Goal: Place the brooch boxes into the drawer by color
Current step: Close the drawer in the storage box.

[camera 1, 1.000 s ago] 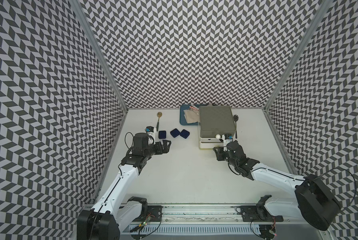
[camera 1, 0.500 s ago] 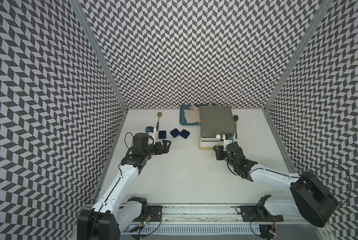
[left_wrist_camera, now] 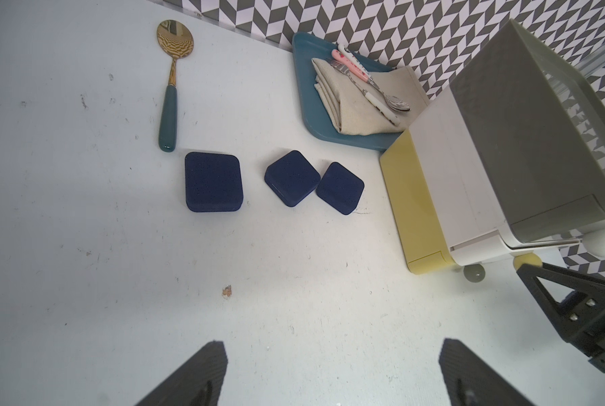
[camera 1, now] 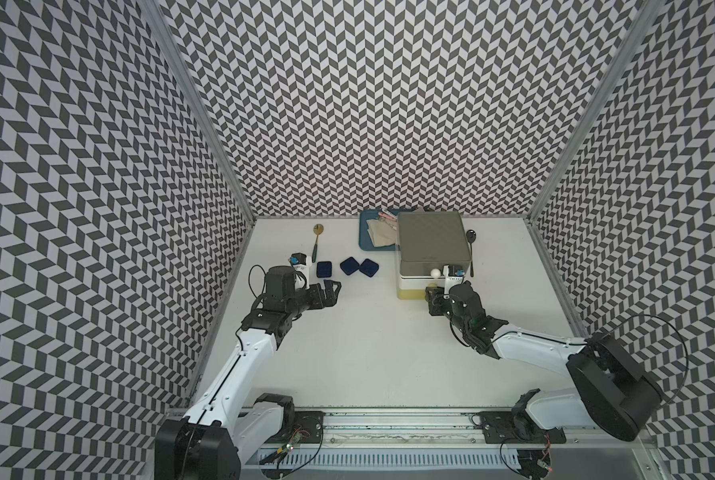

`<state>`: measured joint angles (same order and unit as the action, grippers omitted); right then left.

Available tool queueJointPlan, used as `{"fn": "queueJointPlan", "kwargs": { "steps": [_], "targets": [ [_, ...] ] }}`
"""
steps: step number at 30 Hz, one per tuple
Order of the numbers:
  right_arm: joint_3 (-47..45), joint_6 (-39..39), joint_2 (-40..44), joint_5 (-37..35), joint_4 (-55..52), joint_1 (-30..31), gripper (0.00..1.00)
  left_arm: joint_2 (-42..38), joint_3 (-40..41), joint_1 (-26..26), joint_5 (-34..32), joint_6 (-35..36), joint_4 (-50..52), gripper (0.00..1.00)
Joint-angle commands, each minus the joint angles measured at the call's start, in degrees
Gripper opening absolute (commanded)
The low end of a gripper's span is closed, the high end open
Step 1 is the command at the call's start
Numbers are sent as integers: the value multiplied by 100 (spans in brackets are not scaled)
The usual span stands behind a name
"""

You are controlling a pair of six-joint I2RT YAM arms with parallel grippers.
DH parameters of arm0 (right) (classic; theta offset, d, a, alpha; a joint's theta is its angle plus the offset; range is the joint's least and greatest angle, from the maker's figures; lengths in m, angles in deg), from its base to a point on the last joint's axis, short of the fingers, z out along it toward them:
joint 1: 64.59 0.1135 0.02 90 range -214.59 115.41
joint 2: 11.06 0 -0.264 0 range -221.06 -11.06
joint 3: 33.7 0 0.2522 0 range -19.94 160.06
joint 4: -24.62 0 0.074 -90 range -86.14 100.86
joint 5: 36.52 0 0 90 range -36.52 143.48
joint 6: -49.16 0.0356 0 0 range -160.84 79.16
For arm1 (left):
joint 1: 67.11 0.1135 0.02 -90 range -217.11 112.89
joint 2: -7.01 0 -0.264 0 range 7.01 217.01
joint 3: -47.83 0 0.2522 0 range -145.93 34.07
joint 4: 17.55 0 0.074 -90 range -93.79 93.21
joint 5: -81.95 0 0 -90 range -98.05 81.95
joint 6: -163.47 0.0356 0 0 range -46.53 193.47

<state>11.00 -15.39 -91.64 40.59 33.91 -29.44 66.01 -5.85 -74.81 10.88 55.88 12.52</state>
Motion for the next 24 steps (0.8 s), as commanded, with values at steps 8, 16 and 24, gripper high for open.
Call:
{"fn": "queueJointPlan", "kwargs": {
  "steps": [8,16,24],
  "targets": [
    [9,-64,-230,-257,735,-9,41,-3,90,41,132,45,-107,100],
    [17,-171,-335,-372,824,-13,45,-3,99,35,128,45,-85,100],
    [31,-333,-323,-395,815,-18,69,-23,108,38,119,27,-120,100]
  ]
}}
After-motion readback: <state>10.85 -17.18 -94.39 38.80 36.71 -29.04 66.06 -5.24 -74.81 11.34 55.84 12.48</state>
